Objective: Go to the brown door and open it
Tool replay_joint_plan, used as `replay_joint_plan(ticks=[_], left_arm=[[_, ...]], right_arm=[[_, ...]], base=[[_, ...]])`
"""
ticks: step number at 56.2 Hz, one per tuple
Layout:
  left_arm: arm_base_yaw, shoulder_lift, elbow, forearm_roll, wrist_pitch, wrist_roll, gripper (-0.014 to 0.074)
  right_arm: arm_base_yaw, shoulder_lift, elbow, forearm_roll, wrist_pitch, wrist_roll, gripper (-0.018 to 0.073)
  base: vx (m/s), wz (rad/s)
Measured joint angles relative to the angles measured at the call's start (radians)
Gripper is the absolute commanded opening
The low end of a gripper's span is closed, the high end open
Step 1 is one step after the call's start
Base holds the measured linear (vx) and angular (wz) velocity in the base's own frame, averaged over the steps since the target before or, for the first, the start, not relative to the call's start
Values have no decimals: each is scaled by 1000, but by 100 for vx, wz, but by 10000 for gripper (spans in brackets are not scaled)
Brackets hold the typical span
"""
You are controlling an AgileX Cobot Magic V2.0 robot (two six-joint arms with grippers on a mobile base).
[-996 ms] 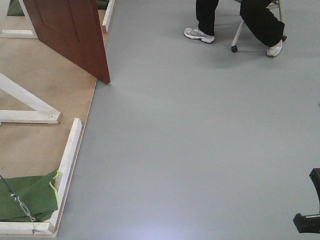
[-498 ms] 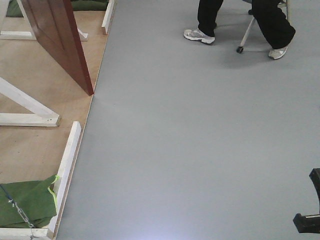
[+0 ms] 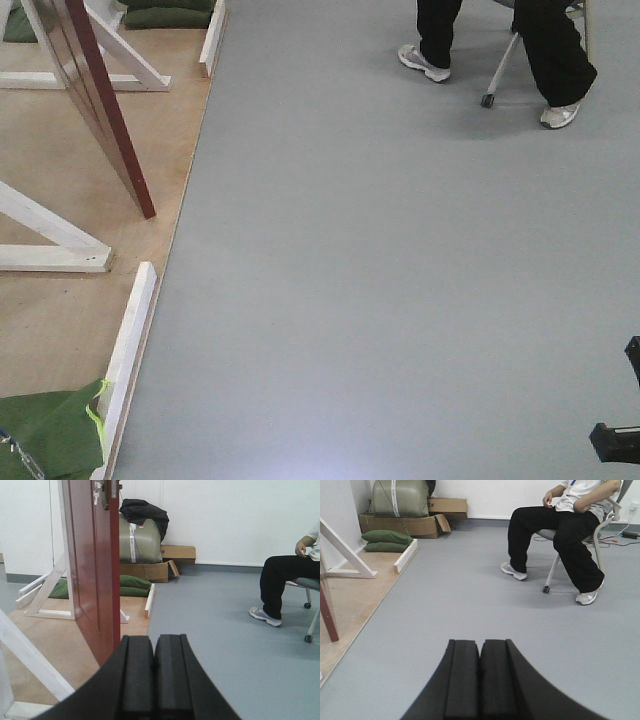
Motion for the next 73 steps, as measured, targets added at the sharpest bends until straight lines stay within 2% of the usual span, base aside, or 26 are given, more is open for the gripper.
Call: replay_joint_plan(ticks=[73], left_arm=[[0, 0, 0, 0, 0, 0, -6]], right_arm=[[0, 0, 0, 0, 0, 0, 0]], base=[[31, -2]])
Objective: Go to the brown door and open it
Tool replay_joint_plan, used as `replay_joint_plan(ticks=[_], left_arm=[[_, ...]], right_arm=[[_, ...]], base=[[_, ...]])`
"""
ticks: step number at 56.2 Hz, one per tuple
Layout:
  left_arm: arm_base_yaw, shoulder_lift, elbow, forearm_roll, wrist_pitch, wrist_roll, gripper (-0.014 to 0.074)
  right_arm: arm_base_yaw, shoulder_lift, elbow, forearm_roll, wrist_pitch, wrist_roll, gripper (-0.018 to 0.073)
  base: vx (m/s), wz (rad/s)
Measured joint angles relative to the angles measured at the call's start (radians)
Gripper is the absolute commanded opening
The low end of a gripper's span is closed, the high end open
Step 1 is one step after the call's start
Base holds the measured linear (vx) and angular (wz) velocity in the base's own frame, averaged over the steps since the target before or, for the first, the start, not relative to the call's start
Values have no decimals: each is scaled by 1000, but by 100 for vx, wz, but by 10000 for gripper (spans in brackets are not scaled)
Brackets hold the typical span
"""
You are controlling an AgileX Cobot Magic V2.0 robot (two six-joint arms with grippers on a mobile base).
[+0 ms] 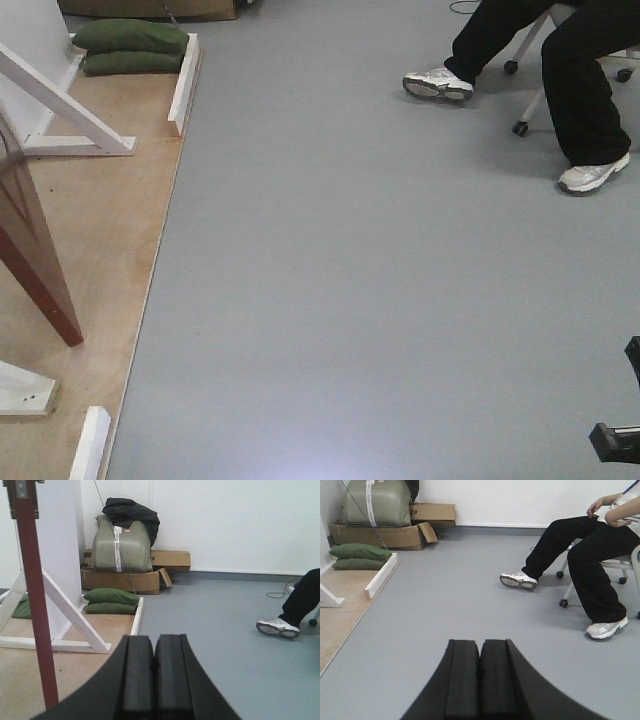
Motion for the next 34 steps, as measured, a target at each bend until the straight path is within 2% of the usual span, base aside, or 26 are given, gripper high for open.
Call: replay_joint_plan(ticks=[34], left_arm=[[0, 0, 0, 0, 0, 0, -6]], right_arm=[[0, 0, 0, 0, 0, 0, 0]], base=[[33, 3]])
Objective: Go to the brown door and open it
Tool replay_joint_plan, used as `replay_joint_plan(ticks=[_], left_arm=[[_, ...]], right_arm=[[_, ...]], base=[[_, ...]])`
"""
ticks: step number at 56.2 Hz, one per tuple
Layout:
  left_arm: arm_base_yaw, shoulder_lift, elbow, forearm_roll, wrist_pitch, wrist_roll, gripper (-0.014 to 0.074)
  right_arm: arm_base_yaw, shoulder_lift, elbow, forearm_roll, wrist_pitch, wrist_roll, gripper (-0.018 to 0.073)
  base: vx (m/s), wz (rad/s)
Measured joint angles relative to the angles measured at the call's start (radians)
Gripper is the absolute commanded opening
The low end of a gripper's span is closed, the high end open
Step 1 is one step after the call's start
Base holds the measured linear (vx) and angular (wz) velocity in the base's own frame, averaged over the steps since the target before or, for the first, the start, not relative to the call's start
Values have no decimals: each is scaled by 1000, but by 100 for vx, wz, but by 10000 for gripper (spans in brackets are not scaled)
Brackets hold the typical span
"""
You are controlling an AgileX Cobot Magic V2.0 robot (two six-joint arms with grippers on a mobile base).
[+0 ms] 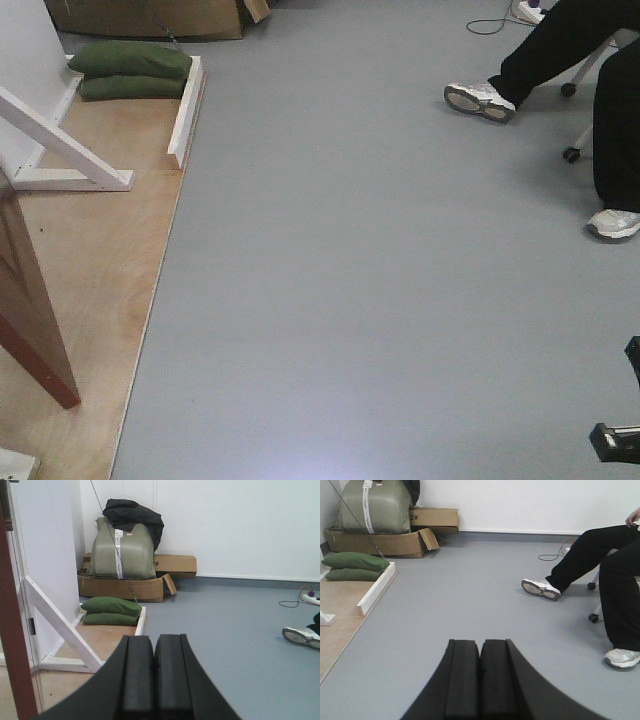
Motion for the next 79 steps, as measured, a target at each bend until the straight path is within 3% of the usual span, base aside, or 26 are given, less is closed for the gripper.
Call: replay_joint_plan(ticks=[79], left_arm=[[-13, 0, 0, 0, -1, 0, -6]], right_arm=[[0, 0, 0, 0, 0, 0, 0]], base=[[20, 1]])
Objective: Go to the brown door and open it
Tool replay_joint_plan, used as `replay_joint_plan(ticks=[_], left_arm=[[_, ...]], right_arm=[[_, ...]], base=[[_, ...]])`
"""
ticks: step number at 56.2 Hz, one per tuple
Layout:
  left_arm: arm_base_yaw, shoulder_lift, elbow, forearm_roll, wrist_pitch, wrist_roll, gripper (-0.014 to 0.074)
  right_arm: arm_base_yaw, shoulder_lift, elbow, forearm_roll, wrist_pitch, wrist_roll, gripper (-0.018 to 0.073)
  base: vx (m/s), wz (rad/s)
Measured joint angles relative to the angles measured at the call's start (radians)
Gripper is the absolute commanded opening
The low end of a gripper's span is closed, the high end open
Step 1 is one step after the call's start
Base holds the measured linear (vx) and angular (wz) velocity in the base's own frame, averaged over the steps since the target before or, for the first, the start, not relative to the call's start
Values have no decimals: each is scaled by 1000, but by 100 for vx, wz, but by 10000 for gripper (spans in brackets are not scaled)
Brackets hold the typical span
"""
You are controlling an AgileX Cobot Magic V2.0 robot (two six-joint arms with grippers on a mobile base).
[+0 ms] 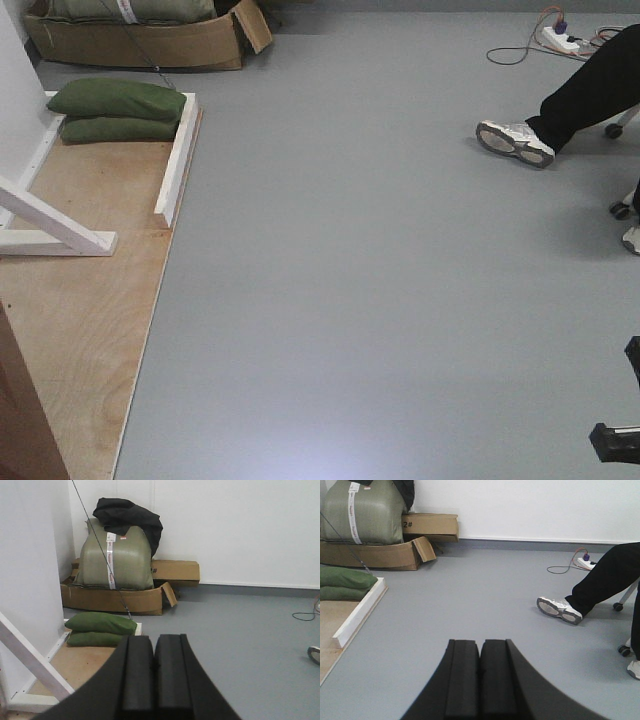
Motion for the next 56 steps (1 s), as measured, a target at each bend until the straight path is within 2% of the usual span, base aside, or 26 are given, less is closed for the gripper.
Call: replay_joint_plan(ticks=[56], left_arm=[[0, 0, 0, 0, 0, 0, -6]], right_arm=[[0, 0, 0, 0, 0, 0, 0]], base=[[5, 0]])
